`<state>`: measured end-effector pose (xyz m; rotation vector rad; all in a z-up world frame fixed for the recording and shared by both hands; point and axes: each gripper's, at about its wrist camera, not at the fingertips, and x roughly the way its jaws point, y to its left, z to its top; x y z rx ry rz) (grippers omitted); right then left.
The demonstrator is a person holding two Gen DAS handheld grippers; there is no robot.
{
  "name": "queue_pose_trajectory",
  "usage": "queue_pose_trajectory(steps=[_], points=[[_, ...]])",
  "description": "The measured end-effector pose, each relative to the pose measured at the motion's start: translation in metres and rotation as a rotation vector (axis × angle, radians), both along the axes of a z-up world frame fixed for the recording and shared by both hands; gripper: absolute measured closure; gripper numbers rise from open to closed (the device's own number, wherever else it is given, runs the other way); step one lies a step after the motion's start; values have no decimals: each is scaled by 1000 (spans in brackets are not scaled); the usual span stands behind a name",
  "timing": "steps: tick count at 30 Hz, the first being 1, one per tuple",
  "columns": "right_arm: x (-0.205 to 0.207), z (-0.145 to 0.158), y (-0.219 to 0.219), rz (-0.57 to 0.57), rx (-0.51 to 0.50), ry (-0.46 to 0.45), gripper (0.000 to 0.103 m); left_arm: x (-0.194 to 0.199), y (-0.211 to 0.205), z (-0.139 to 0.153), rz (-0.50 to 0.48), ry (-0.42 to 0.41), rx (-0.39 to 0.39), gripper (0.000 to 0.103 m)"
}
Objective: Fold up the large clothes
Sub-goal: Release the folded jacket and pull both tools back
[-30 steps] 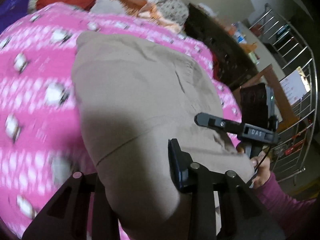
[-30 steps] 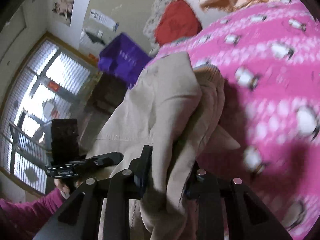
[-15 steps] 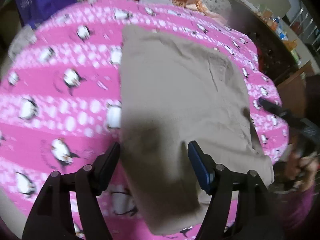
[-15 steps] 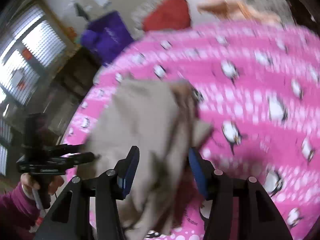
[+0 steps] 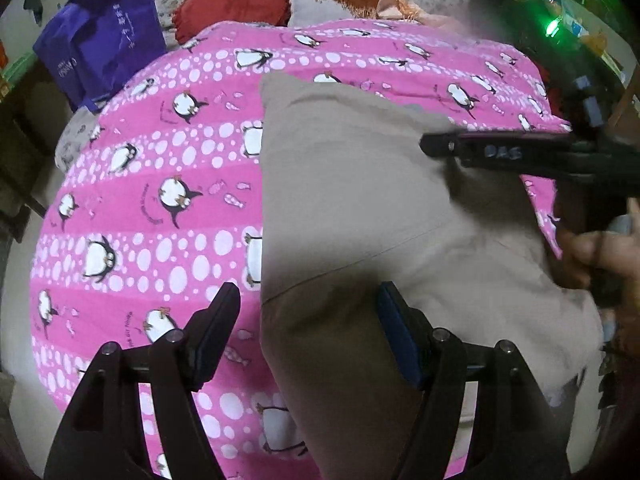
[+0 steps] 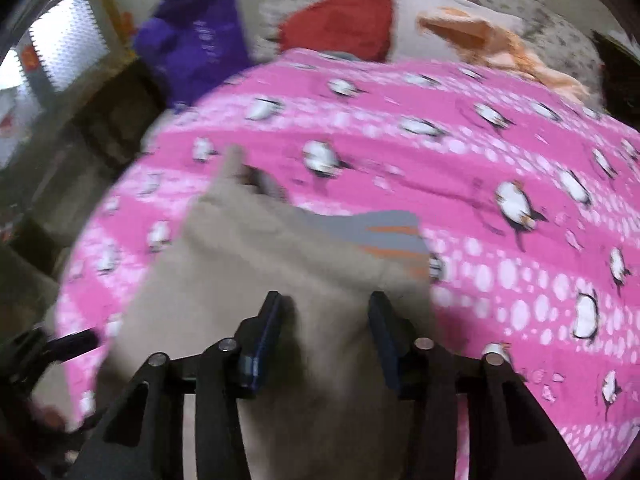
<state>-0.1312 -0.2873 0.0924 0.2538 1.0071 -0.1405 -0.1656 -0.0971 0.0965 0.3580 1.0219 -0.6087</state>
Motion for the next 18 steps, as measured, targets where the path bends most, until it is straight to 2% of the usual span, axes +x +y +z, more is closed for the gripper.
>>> queue_pose_trajectory(steps=[3, 5, 9, 11, 13, 16, 18], points=[[-5, -23, -17, -47, 54, 38, 69, 0, -2, -2, 1, 2, -15, 28], [-11, -24, -22, -56, 82, 30, 69, 0, -5, -5, -6, 4, -4, 28], [-30, 5, -17, -21, 103, 27, 64, -5, -4, -1, -12, -7, 7, 28], [-49, 26, -2, 43, 107, 16, 58, -10, 0, 4, -14, -17, 9, 28], [-75, 45, 19, 118, 67, 5, 56, -14, 5, 9, -10, -14, 2, 28], [-105, 57, 42, 189, 46, -8, 56, -22, 14, 11, 4, -10, -8, 28], [-118, 51, 53, 207, 47, 2, 56, -29, 18, 9, 0, 0, -12, 28]])
